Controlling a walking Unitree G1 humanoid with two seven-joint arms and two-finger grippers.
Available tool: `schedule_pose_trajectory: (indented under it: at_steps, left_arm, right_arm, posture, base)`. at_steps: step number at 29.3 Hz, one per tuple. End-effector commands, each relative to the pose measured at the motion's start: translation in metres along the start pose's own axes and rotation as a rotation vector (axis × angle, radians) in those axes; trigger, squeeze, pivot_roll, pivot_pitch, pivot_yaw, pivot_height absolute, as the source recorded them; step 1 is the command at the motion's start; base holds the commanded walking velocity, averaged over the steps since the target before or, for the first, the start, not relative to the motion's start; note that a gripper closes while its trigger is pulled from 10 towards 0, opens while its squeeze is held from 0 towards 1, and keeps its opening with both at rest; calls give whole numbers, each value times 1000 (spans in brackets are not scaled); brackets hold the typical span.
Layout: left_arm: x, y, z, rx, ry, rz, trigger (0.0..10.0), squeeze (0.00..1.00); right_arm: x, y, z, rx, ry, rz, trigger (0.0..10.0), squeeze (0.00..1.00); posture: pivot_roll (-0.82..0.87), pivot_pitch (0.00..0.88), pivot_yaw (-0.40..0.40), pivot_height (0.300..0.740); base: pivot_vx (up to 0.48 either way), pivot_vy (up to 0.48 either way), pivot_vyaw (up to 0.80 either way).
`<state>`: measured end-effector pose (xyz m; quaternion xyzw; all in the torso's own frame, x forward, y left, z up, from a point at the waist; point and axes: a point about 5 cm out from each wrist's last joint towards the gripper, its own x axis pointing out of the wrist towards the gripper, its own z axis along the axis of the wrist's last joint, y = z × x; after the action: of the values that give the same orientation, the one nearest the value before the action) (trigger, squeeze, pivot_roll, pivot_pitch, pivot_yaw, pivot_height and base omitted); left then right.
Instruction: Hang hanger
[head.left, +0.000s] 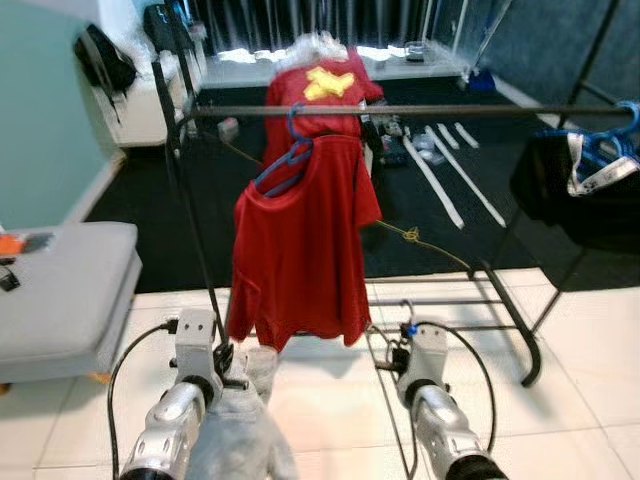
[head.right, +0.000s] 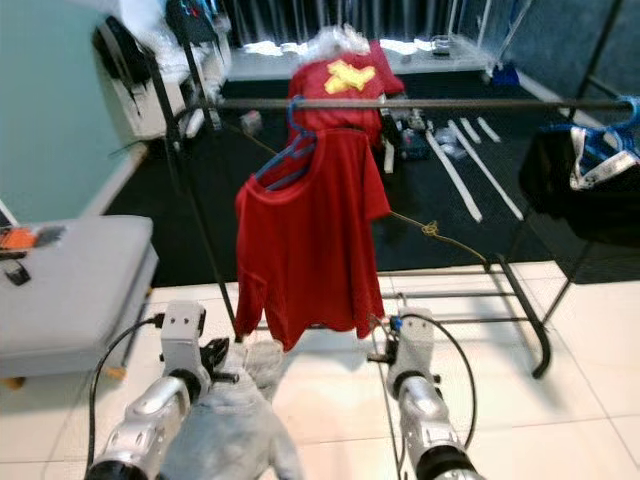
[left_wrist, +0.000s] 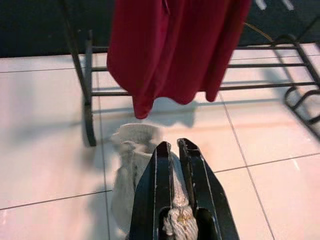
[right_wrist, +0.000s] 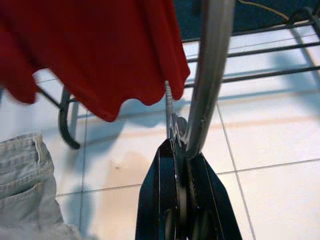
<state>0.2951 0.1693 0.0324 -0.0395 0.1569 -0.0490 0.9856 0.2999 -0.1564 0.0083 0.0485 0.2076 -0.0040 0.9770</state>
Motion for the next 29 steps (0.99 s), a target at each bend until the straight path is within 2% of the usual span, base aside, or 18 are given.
schedule_pose_trajectory:
  at_steps: [1,25,29]
  left_arm:
    - [0,2,0,9,0,3,10000,0]
    - [1,0,1,17,2,-10,10000,0]
    - [2,0,1,28,21,-6,10000,0]
  right_arm:
    - [0,2,-2,14,5,3,10000,0]
    - [0,2,-2,21,6,-2,10000,0]
    - [0,3,-2,22,6,0,10000,0]
  posture:
    - [44,20,4,740]
    - [47,20,8,740]
    - [49,21,7,740]
  base:
    - [-266,0,0]
    - [-258,0,0]
    - [0,0,0]
